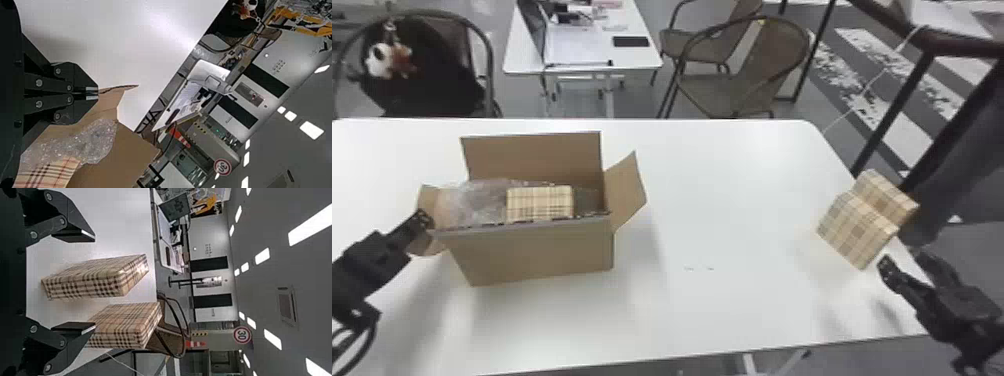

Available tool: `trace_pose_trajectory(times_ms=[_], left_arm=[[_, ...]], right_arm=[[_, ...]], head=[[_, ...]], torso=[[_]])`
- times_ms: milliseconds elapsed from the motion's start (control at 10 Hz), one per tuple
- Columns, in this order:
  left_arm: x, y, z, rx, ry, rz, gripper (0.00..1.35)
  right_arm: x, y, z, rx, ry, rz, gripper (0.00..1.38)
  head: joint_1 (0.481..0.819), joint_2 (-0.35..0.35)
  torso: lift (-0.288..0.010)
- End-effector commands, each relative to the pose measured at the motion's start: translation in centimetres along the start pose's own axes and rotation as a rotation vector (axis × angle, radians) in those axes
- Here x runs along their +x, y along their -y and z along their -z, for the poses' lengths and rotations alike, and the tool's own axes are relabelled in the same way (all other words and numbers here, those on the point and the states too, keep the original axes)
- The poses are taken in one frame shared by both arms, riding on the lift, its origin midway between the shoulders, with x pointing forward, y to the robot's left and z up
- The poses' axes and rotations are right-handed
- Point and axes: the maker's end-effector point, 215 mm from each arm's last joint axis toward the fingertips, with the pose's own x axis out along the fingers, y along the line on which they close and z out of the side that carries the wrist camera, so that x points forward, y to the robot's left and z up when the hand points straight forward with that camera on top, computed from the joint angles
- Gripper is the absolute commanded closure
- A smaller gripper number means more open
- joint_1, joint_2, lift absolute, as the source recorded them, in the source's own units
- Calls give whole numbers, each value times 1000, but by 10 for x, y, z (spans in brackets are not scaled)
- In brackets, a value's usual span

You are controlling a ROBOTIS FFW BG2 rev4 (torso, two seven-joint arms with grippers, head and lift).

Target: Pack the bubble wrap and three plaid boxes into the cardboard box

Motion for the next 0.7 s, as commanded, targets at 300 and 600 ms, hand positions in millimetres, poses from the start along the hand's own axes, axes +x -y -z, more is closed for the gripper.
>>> trace_pose_trajectory(times_ms=[300,600], left_arm=[[-2,-3,-1,-3,5,-1,1216],[-1,-1,-1,0,5,4,1216]], right_arm=[[55,-11,16,-4,-33,-80,470],[85,-32,8,-54,-51,-145,785]], head=[[695,-93],[695,-67]], torso=[[-174],[-174]])
